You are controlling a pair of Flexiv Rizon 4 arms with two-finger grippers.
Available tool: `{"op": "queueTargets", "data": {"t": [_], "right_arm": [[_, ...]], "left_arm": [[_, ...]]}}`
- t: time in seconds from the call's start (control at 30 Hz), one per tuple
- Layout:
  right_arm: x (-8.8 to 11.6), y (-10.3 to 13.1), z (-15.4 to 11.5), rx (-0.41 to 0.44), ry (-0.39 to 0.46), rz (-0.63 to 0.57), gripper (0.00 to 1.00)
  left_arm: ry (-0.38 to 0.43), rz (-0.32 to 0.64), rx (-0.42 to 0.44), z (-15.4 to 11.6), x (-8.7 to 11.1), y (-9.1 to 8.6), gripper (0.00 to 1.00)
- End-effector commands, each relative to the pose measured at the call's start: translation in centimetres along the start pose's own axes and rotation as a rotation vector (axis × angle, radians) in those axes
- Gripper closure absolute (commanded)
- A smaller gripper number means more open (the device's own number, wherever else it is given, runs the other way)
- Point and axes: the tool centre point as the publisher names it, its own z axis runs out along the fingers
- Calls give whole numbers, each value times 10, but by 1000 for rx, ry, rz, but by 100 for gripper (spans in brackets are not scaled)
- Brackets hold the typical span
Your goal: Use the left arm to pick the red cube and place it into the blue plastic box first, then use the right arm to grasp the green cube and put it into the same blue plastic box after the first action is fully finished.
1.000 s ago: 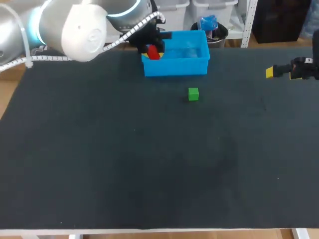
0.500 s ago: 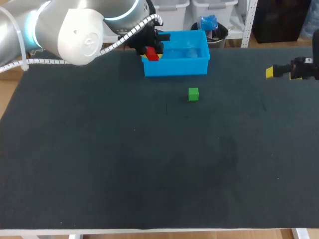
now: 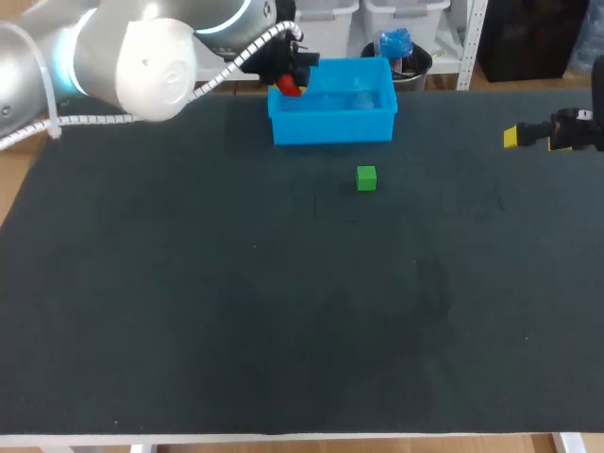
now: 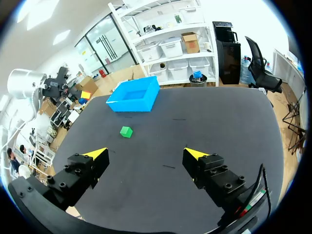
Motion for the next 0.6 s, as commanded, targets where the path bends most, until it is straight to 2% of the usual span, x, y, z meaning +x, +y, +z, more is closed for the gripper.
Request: {"op": "queueTargets", "data": {"t": [0.03,0.13,0.3,0.53,0.6], "right_arm": [[0,0,1,1,1,0,0],[0,0,1,1,1,0,0],[0,0,1,1,1,0,0],[0,0,1,1,1,0,0],[0,0,1,1,1,0,0]], "left_arm": [[23,14,47,33,-25,3,100],[15,44,62,44,-34,3,100],[32,38,86,66,-47,4,100],[53,41,107,99,-57,9,100],[37,53,122,104,-58,10,100]]}}
